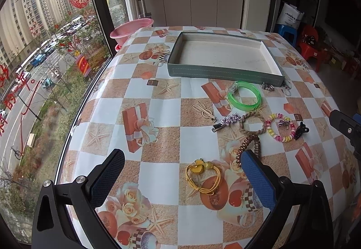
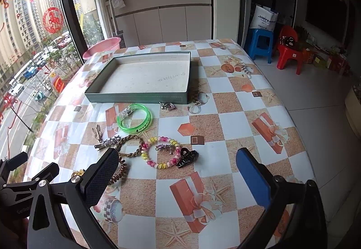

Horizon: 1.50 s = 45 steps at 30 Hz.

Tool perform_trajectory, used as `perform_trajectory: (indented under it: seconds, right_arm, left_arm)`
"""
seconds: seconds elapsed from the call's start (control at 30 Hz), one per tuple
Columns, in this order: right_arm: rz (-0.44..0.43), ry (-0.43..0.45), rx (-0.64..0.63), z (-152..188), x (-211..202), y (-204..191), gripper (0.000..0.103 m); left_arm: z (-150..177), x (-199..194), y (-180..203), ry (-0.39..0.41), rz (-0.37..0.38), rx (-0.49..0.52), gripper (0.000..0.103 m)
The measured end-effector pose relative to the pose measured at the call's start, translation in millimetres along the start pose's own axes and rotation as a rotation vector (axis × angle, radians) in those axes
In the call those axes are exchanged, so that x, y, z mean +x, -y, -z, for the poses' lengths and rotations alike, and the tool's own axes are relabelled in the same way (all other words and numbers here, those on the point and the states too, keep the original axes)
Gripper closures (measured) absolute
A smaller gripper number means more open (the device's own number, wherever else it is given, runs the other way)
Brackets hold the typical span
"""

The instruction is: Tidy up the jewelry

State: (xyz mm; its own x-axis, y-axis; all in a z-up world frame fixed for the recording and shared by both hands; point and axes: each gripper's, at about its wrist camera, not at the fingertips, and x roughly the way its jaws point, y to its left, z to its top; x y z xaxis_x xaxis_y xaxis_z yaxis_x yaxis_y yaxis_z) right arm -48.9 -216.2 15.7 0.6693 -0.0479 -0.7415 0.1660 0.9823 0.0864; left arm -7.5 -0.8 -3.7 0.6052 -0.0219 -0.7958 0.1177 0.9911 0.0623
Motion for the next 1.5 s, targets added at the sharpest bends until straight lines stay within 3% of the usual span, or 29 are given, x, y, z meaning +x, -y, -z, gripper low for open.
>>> perform_trajectory:
  seconds: [1.5]
  right_arm:
    - [0.014,0.007,-0.007,-1.2,-0.6,-5.0,0.000]
  left_arm:
    - [3.5,2.0,-2.9,0.002,-0.002,-0.003,0.000]
